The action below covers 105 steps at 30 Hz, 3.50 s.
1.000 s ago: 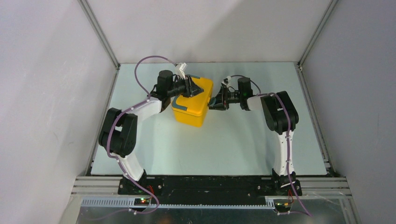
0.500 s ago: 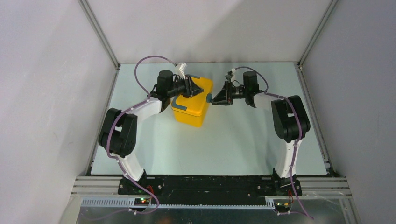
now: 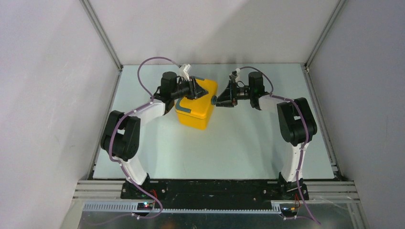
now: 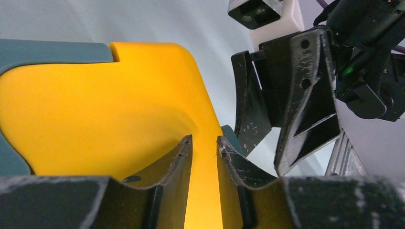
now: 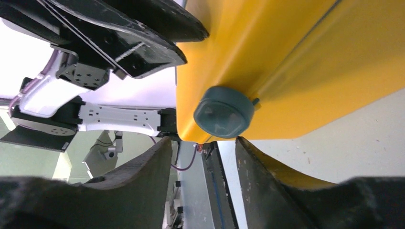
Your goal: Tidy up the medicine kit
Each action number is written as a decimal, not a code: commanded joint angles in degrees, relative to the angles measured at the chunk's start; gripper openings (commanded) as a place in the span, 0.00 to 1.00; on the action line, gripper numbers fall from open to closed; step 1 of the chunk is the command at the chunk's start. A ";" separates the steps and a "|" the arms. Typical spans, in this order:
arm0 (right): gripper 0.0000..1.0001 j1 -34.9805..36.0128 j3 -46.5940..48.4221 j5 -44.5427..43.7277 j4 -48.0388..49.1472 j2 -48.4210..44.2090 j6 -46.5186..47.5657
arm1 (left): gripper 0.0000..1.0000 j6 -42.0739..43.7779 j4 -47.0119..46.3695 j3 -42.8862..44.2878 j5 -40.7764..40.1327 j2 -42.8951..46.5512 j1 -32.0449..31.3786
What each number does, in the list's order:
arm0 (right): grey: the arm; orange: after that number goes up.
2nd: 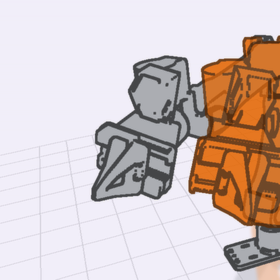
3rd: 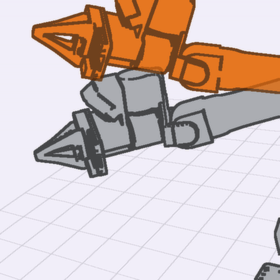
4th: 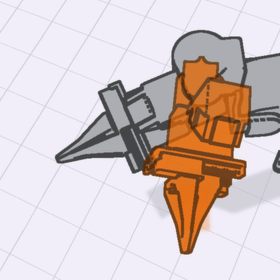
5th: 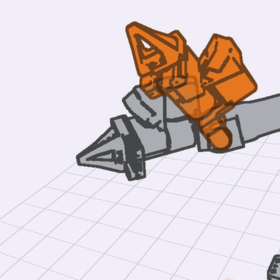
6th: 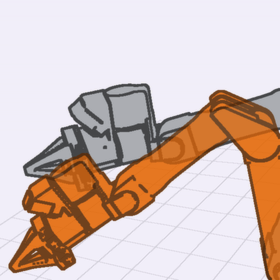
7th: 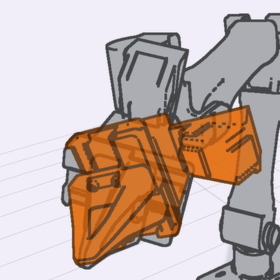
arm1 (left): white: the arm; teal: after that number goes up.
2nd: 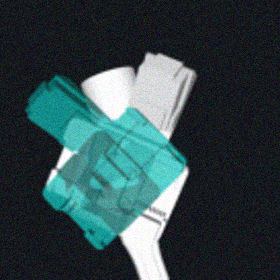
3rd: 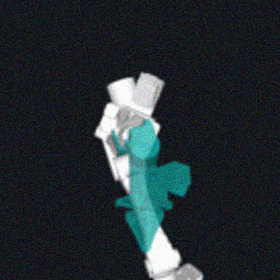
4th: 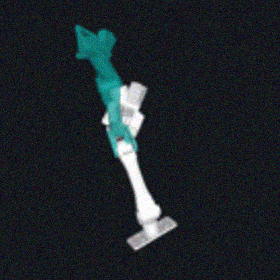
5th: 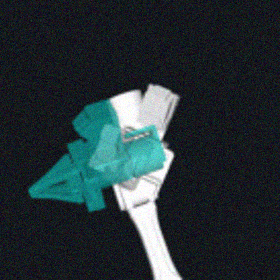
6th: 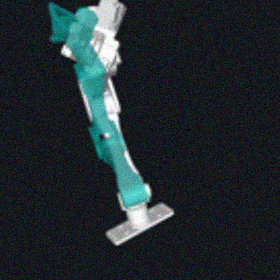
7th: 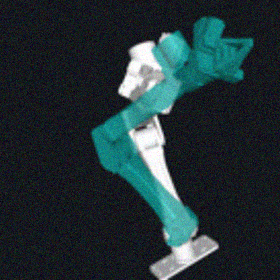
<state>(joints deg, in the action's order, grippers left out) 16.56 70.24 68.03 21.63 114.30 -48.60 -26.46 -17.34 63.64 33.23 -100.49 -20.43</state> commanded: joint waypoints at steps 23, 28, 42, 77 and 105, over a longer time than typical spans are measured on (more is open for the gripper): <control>0.59 0.51 5.01 -1.11 4.11 4.93 -9.39 | 0.34 2.99 14.36 -3.80 -2.04 -3.47 -0.93; 0.59 0.30 6.30 -1.48 2.78 5.12 -9.61 | 0.34 2.99 14.29 -3.78 -2.05 -3.53 -0.94; 0.37 0.51 7.04 -2.74 -5.79 3.96 -4.28 | 0.34 2.99 14.38 -3.61 -2.12 -4.02 -0.94; 0.31 0.06 0.87 0.92 12.67 5.69 -12.37 | 0.34 2.54 14.36 -3.51 -1.24 -5.05 -0.93; 0.36 0.89 1.44 1.39 21.48 14.13 -19.54 | 0.33 1.77 14.40 -3.00 -1.07 -8.45 -1.02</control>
<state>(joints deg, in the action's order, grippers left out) 15.84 70.94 71.75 38.81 126.76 -65.76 -26.96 -19.55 64.55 35.14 -102.74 -20.43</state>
